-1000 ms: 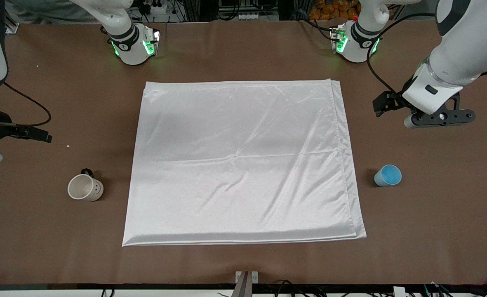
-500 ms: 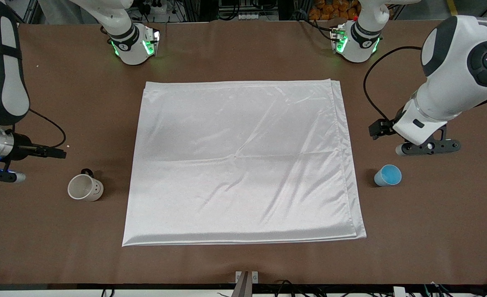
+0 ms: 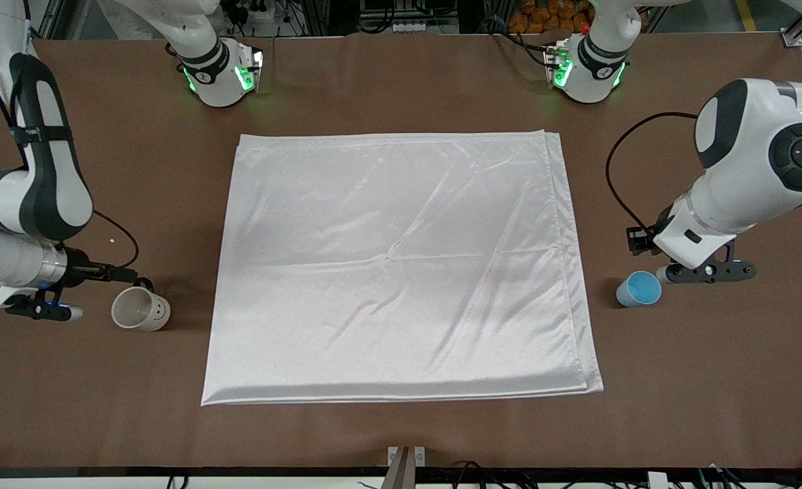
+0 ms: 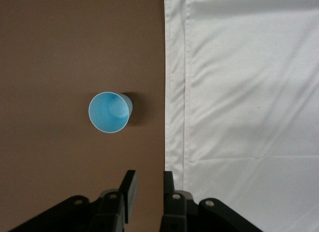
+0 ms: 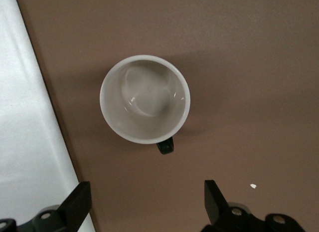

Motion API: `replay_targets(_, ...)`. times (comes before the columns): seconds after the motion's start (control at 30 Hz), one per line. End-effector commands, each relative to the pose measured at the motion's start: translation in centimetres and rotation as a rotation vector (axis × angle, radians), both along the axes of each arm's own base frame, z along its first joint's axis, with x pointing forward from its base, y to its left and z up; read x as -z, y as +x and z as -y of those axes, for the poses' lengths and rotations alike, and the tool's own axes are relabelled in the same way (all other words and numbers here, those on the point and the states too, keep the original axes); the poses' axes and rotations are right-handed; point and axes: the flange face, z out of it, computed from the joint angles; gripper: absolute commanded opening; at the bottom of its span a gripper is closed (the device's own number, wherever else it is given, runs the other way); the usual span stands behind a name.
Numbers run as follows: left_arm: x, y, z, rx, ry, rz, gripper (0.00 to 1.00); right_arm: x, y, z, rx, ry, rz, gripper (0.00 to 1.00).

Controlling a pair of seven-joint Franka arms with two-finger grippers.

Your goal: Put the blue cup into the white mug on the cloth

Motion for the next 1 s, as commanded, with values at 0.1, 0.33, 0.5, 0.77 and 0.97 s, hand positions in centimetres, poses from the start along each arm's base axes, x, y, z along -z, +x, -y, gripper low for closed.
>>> replay_targets(0.1,2.5,0.1,-0.9,0.028,-0.004,0.040,0.00,2.5,-1.1,-0.2,-0.016,-0.010,0.041,1.00)
replay_targets(0.33,4.8,0.9,-1.8,0.032,-0.002,0.040,0.00,4.6,-1.6,-0.4,-0.034,-0.001,0.007,1.00)
replay_targets(0.5,6.3,1.5,-1.9,0.030,-0.007,0.042,0.00,5.9,-1.7,-0.5,-0.040,0.004,-0.014,1.00)
replay_targets(0.77,10.3,2.8,-2.9,0.026,-0.009,0.051,0.46,7.7,-1.6,-0.6,-0.041,0.007,-0.017,1.00)
replay_targets(0.97,12.1,3.4,-3.2,0.033,-0.001,0.062,0.75,8.1,-1.2,-0.8,-0.045,0.004,0.007,1.00)
